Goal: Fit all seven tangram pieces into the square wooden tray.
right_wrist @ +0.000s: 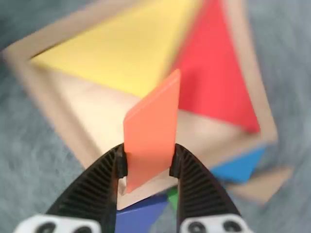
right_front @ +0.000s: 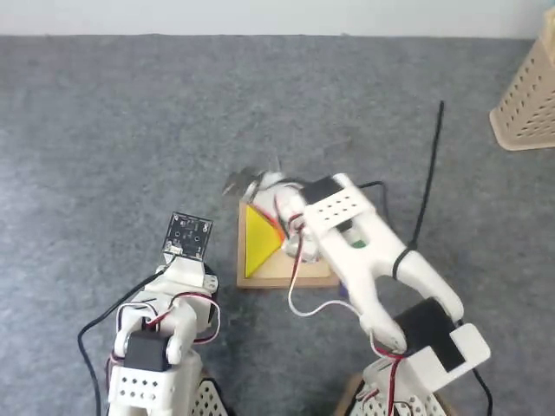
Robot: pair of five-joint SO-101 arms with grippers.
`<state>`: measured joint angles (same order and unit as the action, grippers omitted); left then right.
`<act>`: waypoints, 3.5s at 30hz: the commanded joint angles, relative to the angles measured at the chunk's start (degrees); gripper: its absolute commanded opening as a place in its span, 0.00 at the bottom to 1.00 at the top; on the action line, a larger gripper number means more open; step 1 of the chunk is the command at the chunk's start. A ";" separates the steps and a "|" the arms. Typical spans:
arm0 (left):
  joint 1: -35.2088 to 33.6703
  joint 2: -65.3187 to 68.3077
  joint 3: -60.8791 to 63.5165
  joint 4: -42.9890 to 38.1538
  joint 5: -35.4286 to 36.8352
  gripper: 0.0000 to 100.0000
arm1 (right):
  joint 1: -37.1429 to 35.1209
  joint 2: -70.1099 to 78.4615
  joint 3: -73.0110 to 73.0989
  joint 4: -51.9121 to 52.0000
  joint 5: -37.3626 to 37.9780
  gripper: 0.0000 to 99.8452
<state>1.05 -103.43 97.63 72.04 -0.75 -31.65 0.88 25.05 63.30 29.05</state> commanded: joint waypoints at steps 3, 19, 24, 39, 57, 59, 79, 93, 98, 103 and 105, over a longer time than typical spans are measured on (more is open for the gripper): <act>-0.09 -1.23 -1.10 0.35 0.35 0.01 | 3.21 -1.71 -2.11 0.75 -25.05 0.01; -0.09 -1.23 -1.10 0.35 0.35 0.01 | 4.79 3.47 -5.36 1.54 -38.51 0.05; -0.09 -1.23 -1.10 0.35 0.35 0.01 | 4.79 3.38 -5.36 1.45 -38.42 0.21; -0.09 -1.23 -1.10 0.35 0.35 0.01 | 7.16 -3.03 -2.37 -2.51 -35.69 0.04; -0.09 -1.23 -1.10 0.35 0.35 0.01 | 9.36 11.91 -6.86 -5.58 -32.26 0.01; -0.09 -1.23 -1.10 0.35 0.35 0.01 | 10.77 14.20 -9.67 -4.97 -32.26 0.01; -0.09 -1.23 -1.10 0.35 0.35 0.01 | 16.22 -3.74 -5.80 -5.05 -32.26 0.01; -0.09 -1.23 -1.10 0.35 0.35 0.01 | 1.80 -9.45 10.46 -11.82 -24.18 0.01; -0.09 -1.23 -1.10 0.35 0.35 0.01 | 4.09 -9.19 10.90 -12.09 -23.82 0.01; -0.09 -1.23 -1.10 0.35 0.35 0.01 | 4.53 -4.88 10.55 -14.73 -23.74 0.01; -0.09 -1.23 -1.10 0.35 0.35 0.01 | 4.35 -3.74 10.55 -15.52 -23.74 0.01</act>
<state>1.05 -103.43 97.63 72.04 -0.75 -27.87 -2.90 36.31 49.49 4.35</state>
